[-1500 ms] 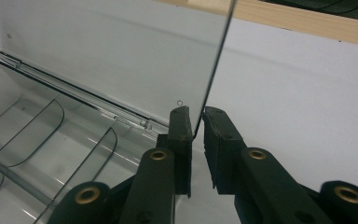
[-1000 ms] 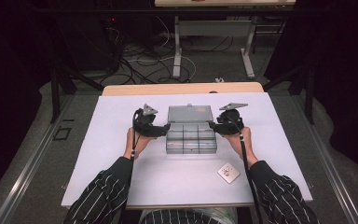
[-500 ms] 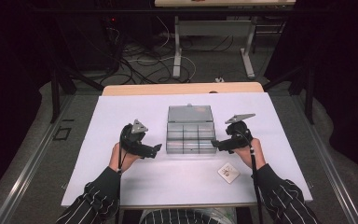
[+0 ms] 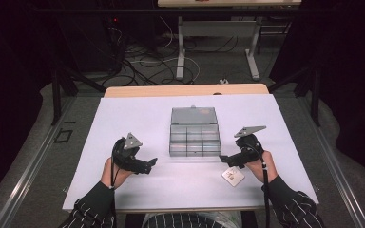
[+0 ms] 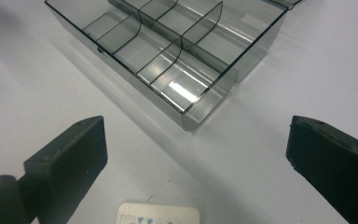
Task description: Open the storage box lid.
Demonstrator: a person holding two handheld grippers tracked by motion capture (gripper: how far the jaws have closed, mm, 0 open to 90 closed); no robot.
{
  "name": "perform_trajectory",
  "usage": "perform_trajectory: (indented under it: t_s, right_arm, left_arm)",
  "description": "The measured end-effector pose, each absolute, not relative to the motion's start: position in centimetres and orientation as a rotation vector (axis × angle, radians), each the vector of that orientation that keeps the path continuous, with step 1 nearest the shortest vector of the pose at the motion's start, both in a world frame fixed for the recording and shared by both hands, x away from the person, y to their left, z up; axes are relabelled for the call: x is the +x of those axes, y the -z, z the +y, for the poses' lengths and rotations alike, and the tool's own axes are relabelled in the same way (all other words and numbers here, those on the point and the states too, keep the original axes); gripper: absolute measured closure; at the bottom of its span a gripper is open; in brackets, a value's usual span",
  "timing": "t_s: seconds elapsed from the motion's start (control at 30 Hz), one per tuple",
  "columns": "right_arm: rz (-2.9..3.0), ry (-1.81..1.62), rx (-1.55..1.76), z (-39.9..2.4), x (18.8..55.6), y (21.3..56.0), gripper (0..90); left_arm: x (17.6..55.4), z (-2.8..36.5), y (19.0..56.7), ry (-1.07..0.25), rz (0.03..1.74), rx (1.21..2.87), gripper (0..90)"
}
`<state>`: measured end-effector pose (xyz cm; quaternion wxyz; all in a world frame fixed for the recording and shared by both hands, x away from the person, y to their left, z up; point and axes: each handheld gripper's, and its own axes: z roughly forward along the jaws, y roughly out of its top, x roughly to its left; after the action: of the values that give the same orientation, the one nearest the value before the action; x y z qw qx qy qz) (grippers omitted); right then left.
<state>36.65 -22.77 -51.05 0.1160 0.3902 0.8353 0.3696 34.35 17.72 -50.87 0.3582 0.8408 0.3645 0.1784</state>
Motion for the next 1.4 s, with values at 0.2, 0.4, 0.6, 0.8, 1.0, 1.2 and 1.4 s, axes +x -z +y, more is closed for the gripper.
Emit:
perform_trajectory:
  t_s: [0.2, 0.4, 0.6, 0.8, 1.0, 1.2, 1.4]
  right_arm:
    - [2.446, -1.082, 1.141, -23.0, 36.0, 51.2, 4.0]
    - [2.460, -1.067, 1.156, -23.3, 35.4, 51.4, 3.7]
    - [2.463, -1.061, 1.164, -23.5, 34.6, 51.2, 2.5]
    - [2.482, -1.051, 1.146, -23.7, 33.8, 51.4, 1.4]
    - [2.503, -1.028, 1.160, -23.6, 33.3, 51.7, 0.0]
    - [2.530, -0.987, 1.146, -23.4, 33.1, 52.3, 0.0]
    - [2.539, -0.974, 1.123, -23.3, 33.1, 52.4, 0.0]
  left_arm:
    - [33.5, 18.5, 51.3, -0.457, 0.952, 2.183, 0.1]
    - [33.1, 19.0, 51.4, -0.447, 0.959, 2.176, 0.1]
    - [32.8, 19.1, 51.5, -0.455, 0.958, 2.173, 0.1]
    - [32.8, 19.0, 51.5, -0.452, 0.949, 2.187, 0.1]
    - [32.9, 19.0, 51.5, -0.457, 0.942, 2.194, 0.1]
    - [32.8, 18.9, 51.5, -0.463, 0.938, 2.192, 0.1]
    - [32.9, 18.9, 51.5, -0.462, 0.930, 2.202, 0.1]
